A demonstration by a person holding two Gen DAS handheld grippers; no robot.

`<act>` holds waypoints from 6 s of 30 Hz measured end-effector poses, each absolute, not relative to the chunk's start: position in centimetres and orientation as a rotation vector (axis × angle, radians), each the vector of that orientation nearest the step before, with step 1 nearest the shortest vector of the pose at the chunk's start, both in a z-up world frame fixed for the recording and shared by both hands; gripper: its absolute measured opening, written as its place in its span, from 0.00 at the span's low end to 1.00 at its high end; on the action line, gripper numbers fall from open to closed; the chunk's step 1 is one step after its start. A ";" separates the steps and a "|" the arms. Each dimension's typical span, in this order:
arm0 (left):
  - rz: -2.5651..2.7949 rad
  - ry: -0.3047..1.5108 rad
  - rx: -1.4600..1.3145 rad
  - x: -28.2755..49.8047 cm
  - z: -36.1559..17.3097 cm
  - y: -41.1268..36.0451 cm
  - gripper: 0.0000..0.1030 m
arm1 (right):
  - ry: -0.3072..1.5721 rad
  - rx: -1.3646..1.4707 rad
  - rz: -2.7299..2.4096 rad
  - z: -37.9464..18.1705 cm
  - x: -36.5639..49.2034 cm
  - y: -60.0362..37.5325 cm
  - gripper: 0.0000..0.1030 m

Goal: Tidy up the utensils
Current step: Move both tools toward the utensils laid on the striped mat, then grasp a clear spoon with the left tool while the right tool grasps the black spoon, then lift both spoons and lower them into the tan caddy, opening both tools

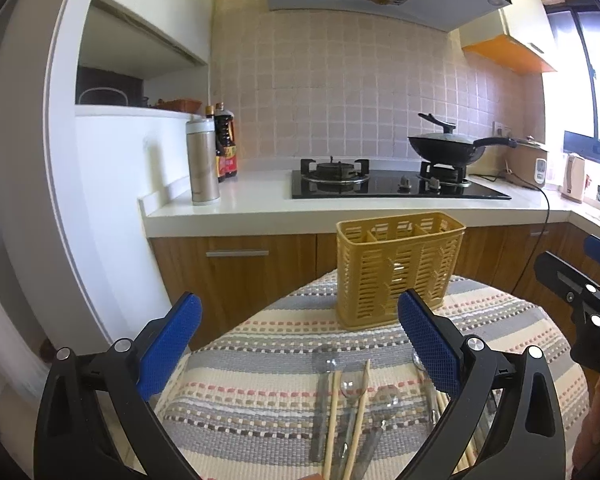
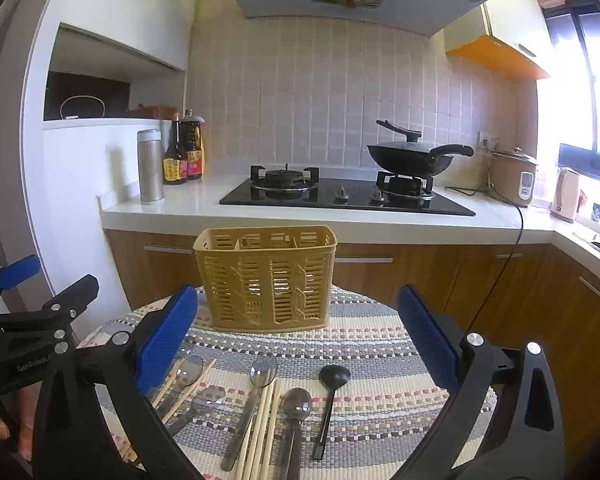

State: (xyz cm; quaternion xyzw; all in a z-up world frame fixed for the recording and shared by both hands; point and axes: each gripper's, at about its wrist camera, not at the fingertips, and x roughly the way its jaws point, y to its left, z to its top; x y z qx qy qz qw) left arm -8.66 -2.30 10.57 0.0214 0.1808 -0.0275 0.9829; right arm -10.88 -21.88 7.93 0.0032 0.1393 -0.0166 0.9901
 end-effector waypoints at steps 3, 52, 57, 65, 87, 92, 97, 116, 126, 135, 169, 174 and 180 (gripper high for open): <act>-0.069 0.346 0.040 -9.4 11.3 -2.3 0.93 | 0.258 0.016 -0.044 8.7 -11.7 -21.8 0.93; -0.062 0.235 0.004 -11.1 12.5 -1.6 0.92 | 0.229 0.036 -0.060 9.0 -11.8 -22.1 0.93; -0.067 0.240 -0.001 -10.9 12.4 -1.5 0.92 | 0.237 0.039 -0.057 9.0 -11.6 -22.2 0.93; -0.073 0.259 0.004 -10.3 12.2 -1.0 0.92 | 0.268 0.019 -0.051 8.8 -10.9 -22.0 0.93; -0.482 1.034 -0.136 4.5 2.8 3.2 0.42 | 0.973 0.108 0.103 3.7 1.8 -27.6 0.46; -0.493 1.176 -0.123 6.9 -1.0 2.4 0.35 | 1.135 0.172 0.138 -0.5 3.7 -28.1 0.37; -0.542 1.254 -0.112 8.3 -2.9 1.0 0.33 | 1.253 0.200 0.143 -3.3 5.6 -28.5 0.35; -0.476 1.331 0.113 10.6 -4.0 -3.6 0.29 | 1.369 0.042 0.082 -7.2 7.3 -25.3 0.05; -0.482 1.273 0.076 10.0 -3.3 -3.6 0.01 | 1.286 0.062 0.108 -5.2 4.4 -27.0 0.05; -0.522 1.047 -0.038 7.0 2.9 -0.5 0.00 | 1.034 0.083 0.192 1.8 -0.2 -28.7 0.05; -0.421 0.315 -0.123 12.6 13.0 -5.8 0.00 | 0.320 0.138 0.156 9.3 13.9 -28.0 0.05; -0.420 0.310 -0.092 12.6 11.8 -6.3 0.00 | 0.338 0.139 0.165 7.6 14.0 -28.0 0.05; -0.412 0.302 -0.083 12.4 11.3 -6.2 0.01 | 0.330 0.158 0.172 7.4 13.4 -28.3 0.05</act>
